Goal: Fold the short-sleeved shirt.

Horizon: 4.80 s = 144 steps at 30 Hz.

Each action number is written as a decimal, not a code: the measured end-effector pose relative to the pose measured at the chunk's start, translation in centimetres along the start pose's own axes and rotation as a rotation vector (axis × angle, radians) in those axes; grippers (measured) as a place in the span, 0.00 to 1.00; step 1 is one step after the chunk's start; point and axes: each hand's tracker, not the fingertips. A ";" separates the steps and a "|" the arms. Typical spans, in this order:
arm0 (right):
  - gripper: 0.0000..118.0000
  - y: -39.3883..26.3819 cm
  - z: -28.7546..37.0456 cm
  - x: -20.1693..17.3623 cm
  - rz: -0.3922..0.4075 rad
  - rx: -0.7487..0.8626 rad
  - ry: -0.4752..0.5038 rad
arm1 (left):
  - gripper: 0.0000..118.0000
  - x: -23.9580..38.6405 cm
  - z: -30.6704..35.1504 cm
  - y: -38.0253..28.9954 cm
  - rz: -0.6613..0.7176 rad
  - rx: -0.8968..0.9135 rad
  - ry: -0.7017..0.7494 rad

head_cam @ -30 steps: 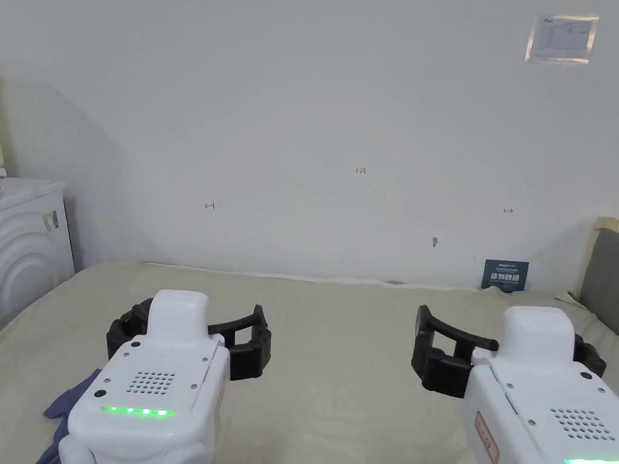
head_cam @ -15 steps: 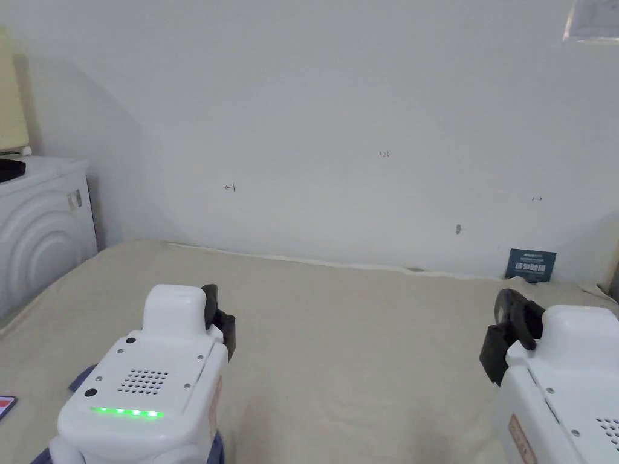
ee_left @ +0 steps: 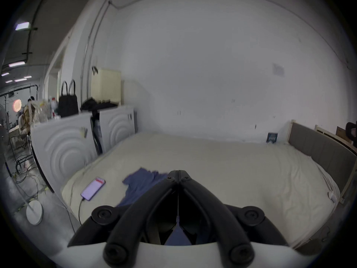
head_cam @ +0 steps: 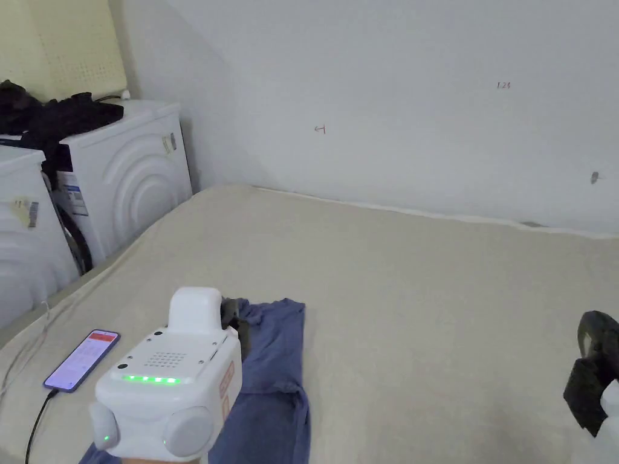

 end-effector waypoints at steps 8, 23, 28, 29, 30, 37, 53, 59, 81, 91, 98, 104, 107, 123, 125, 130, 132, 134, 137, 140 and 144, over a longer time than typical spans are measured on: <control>0.00 -5.3 -5.8 0.5 -0.036 -0.137 0.027 | 1.00 1.1 -15.7 -4.3 -0.032 -0.307 -0.103; 0.00 -10.3 -10.0 2.7 -0.039 -0.267 0.013 | 0.78 1.8 -29.1 -14.7 -0.071 -0.624 0.053; 0.00 -10.8 -10.5 2.5 -0.062 -0.282 0.025 | 0.09 1.1 -28.9 -13.8 -0.127 -0.584 0.028; 0.00 -10.7 -10.5 2.4 -0.066 -0.283 0.031 | 0.09 0.8 -28.9 -13.4 -0.151 -0.572 0.054; 0.00 -10.7 -10.4 2.3 -0.067 -0.282 0.034 | 0.09 0.1 -28.9 -12.9 -0.140 -0.551 0.052; 0.00 -9.3 -9.1 1.4 -0.054 -0.255 0.051 | 0.09 -0.9 -27.0 -12.3 -0.070 -0.501 0.041; 0.00 -4.3 -2.5 3.4 -0.065 -0.120 0.001 | 0.09 8.8 -16.9 3.6 -0.129 -0.061 -0.130; 0.00 -2.3 0.8 5.8 -0.082 -0.046 -0.056 | 0.09 18.2 -10.9 8.7 -0.184 0.081 -0.345; 0.00 -6.6 6.5 16.6 -0.048 -0.143 -0.326 | 0.15 51.0 -3.4 -18.6 -0.556 -0.339 -0.859; 0.00 -4.6 6.7 14.6 -0.064 -0.082 -0.246 | 0.98 38.5 -2.2 -11.7 -0.343 -0.163 -0.737; 0.00 -1.0 8.4 8.8 -0.025 0.057 -0.182 | 0.99 19.9 7.5 -2.2 -0.209 0.144 -0.324; 0.00 -0.4 9.3 4.5 -0.015 0.100 -0.137 | 0.06 8.1 12.9 -2.7 -0.045 0.220 -0.073; 0.00 -0.4 9.2 3.4 -0.027 0.093 -0.116 | 0.06 4.6 12.1 -4.4 -0.006 0.081 -0.061; 0.00 -3.7 7.8 4.1 0.030 -0.048 -0.114 | 1.00 2.4 -5.0 -24.2 -0.182 -0.491 -0.010; 0.00 -3.9 7.7 4.6 0.037 -0.063 -0.124 | 0.99 2.5 -6.3 -26.0 -0.170 -0.500 0.019; 0.00 -4.6 6.2 5.8 0.038 -0.147 -0.111 | 0.79 1.8 -6.1 -26.1 -0.043 -0.525 -0.066; 0.00 -5.3 5.0 5.8 0.051 -0.173 -0.129 | 0.38 3.4 -3.2 -24.6 -0.102 -0.461 -0.119; 0.00 -6.0 3.6 5.9 0.036 -0.211 -0.105 | 0.10 3.5 -2.8 -24.3 -0.123 -0.473 -0.202; 0.03 -6.9 1.5 5.9 0.030 -0.233 -0.048 | 0.10 3.7 -3.0 -22.8 -0.143 -0.419 -0.131; 0.54 -8.4 -1.6 6.3 0.057 -0.242 0.007 | 0.10 3.8 -2.5 -19.9 -0.063 -0.333 -0.155; 1.00 -12.1 -9.8 7.6 0.141 -0.348 0.127 | 0.10 4.7 -1.1 -16.2 -0.063 -0.252 -0.184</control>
